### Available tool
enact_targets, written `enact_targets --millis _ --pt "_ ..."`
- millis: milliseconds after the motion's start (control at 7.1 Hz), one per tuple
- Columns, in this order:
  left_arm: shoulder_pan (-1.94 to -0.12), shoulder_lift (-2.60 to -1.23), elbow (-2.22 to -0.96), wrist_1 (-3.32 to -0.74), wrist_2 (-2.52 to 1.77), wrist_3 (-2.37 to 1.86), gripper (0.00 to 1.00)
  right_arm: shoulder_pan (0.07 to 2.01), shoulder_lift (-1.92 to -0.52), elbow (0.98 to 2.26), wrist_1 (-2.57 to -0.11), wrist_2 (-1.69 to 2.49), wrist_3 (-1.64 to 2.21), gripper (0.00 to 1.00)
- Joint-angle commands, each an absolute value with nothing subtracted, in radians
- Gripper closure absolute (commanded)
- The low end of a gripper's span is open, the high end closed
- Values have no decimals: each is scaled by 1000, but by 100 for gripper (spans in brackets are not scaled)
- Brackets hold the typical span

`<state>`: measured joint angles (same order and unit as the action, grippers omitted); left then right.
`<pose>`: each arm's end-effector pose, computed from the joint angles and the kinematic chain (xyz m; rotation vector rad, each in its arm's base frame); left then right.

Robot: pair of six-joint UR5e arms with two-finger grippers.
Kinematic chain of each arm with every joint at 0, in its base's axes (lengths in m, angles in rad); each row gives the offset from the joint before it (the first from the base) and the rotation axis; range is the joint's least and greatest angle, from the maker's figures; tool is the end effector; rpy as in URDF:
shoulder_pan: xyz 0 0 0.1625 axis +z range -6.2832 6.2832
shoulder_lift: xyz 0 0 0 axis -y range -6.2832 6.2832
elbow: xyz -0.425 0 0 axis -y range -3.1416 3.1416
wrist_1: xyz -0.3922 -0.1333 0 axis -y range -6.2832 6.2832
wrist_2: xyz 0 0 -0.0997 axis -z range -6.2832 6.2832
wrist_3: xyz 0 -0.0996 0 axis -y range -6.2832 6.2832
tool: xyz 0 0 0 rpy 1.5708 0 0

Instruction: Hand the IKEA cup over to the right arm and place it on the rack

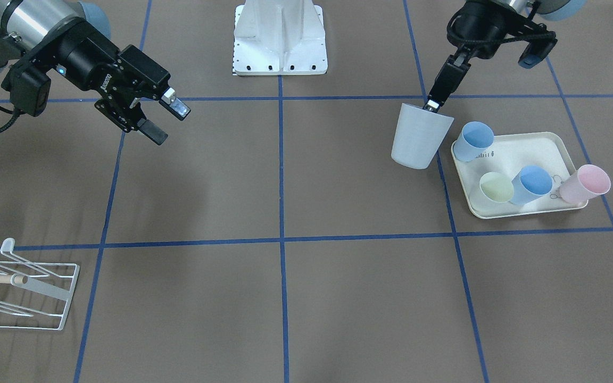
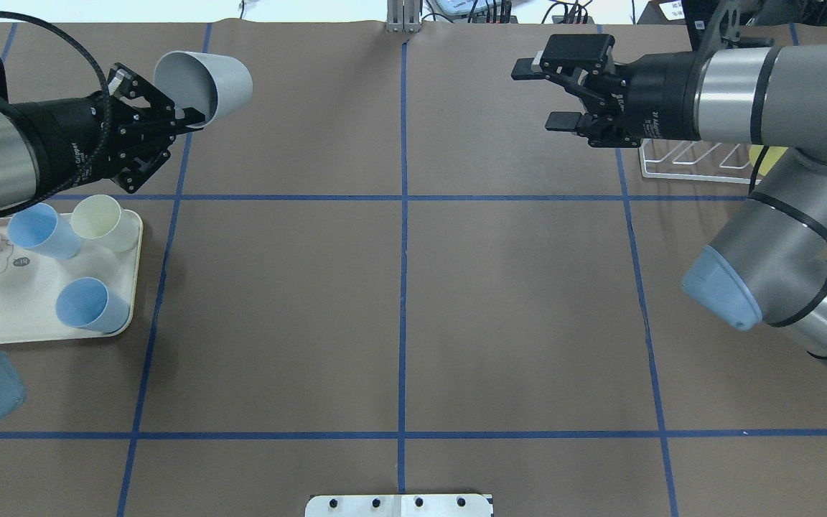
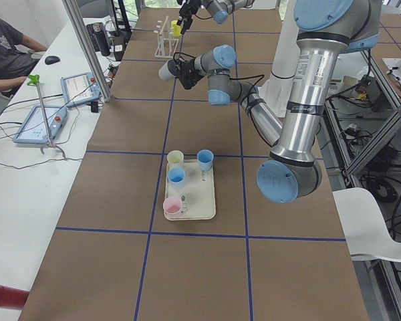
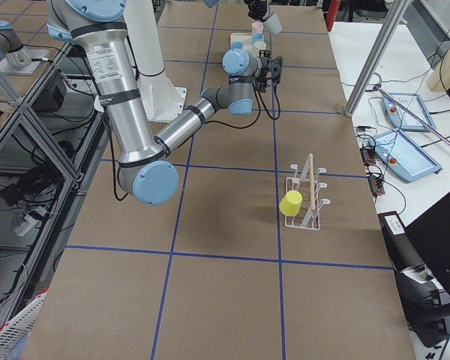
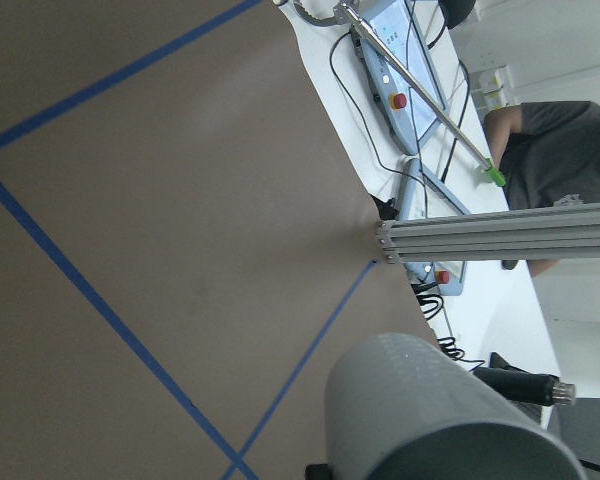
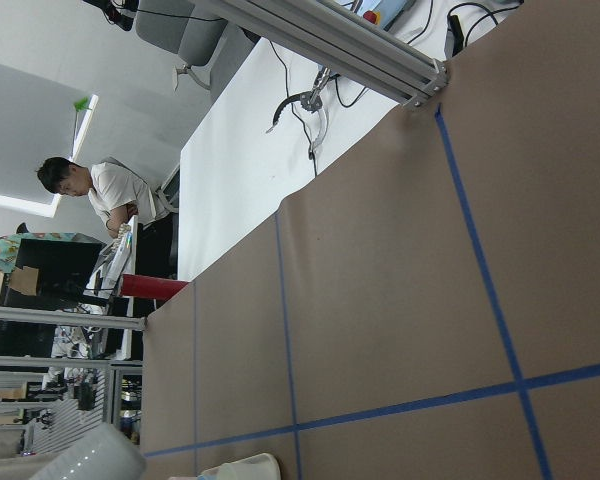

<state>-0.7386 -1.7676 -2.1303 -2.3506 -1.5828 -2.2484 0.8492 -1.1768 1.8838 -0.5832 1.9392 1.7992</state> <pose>0.2596 -0.4150 0.2140 0.0399 1.6446 -1.1002 -0.2844 -0.4707 0.1898 0.2511 -1.6922 0.4951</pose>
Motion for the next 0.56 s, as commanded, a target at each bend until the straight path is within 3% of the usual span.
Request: enact_targets --millis 0,423 --pt "-710 -1761 -2105 -2515 -1481 -2368 100 780 -1085 1870 -578 1817 1909 0" --pt "-603 -1695 -2037 -2804 -1307 -2407 100 704 -1077 1845 -433 1712 2008 0"
